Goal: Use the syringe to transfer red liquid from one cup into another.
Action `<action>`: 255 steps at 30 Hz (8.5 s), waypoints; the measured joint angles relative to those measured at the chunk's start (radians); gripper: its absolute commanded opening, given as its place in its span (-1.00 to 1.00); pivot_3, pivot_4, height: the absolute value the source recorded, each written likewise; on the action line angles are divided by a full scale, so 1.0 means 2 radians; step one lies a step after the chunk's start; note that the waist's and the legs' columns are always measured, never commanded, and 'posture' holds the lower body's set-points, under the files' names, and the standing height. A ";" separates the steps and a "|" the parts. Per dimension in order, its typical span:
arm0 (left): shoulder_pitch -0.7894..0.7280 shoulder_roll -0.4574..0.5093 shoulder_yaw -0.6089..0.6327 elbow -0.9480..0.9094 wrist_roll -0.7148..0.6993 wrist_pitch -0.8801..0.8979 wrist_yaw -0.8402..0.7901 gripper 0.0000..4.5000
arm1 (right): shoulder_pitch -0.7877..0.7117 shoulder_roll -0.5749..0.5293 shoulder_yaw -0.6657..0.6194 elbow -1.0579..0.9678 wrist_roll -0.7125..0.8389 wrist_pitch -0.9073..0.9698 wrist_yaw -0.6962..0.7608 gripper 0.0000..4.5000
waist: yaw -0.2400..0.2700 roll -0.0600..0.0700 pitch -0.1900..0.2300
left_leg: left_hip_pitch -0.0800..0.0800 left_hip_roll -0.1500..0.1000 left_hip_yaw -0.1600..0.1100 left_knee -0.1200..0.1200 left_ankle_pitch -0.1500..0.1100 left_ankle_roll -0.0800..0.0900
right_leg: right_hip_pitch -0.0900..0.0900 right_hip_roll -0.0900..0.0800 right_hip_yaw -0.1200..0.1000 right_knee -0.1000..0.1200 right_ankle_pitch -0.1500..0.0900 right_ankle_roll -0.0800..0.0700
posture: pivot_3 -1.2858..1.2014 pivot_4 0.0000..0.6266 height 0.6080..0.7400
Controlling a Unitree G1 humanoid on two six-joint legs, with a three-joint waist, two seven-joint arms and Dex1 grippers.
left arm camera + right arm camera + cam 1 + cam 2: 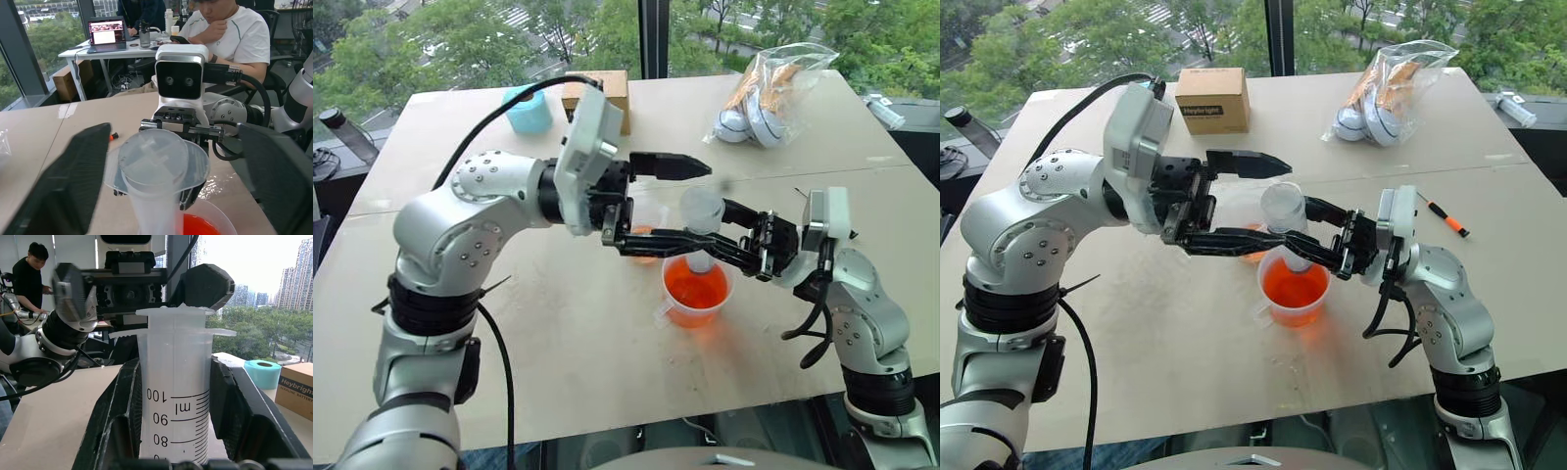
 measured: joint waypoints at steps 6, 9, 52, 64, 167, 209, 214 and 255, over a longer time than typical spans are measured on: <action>0.000 -0.004 -0.005 0.013 0.026 -0.004 -0.017 0.24 | 0.000 -0.006 0.001 0.001 0.000 -0.005 -0.008 -0.37 | 0.000 0.000 0.000 | 0.000 0.000 0.000 0.000 0.000 0.000 | 0.000 0.000 0.000 0.000 0.000 0.000 | 0.03 -0.52 1.00; -0.001 -0.007 -0.005 0.016 0.033 -0.004 -0.021 0.24 | 0.000 -0.008 0.001 0.001 0.000 -0.006 -0.009 -0.37 | 0.000 0.000 0.000 | 0.000 0.000 0.000 0.000 0.000 0.000 | 0.000 0.000 0.000 0.000 0.000 0.000 | 0.03 -0.52 1.00; -0.079 -0.036 -0.008 0.059 0.037 0.045 -0.032 -0.38 | 0.017 -0.022 0.008 -0.005 0.044 -0.006 -0.035 -0.37 | 0.000 0.000 0.000 | -0.001 0.000 -0.001 0.002 0.000 0.000 | 0.000 0.000 0.000 0.000 0.000 0.000 | 0.03 -0.52 1.00; -0.079 -0.042 0.003 0.061 0.032 0.045 -0.025 -0.16 | 0.017 -0.022 0.010 -0.005 0.051 -0.003 -0.044 -0.37 | 0.000 0.000 0.000 | -0.001 0.000 -0.001 0.002 0.000 0.000 | 0.000 0.000 0.000 0.000 0.000 0.000 | 0.03 -0.52 1.00; -0.071 0.026 0.085 0.175 0.091 -0.037 -0.030 -0.37 | -0.283 0.125 0.063 0.344 -0.107 -0.101 -0.008 -0.37 | -0.015 -0.001 0.000 | -0.001 0.000 0.000 0.002 0.000 0.000 | -0.003 0.000 0.000 0.007 0.000 0.000 | 0.03 -0.52 1.00; -0.098 0.003 0.123 0.199 0.045 0.001 -0.003 0.98 | -0.305 0.145 0.031 0.295 -0.061 -0.045 -0.031 -0.37 | -0.015 -0.001 0.000 | -0.002 0.000 0.000 0.002 0.000 0.000 | -0.003 0.000 0.000 0.007 0.000 0.000 | 0.03 -0.52 1.00; -0.116 0.029 0.162 0.215 0.038 0.003 0.020 0.98 | -0.304 0.140 0.019 0.245 -0.010 0.031 -0.058 -0.37 | -0.016 -0.001 0.000 | -0.001 0.000 0.000 0.002 0.000 0.000 | -0.004 -0.001 0.000 0.007 0.000 0.000 | 0.03 -0.52 1.00; 0.527 0.019 0.182 -0.090 0.134 -0.055 0.095 1.00 | -0.076 -0.256 -0.136 0.174 0.004 0.396 -0.108 0.93 | 0.004 -0.003 0.000 | -0.002 0.000 0.003 -0.004 -0.001 0.001 | -0.004 -0.004 0.003 -0.001 0.000 0.000 | 0.03 -0.52 1.00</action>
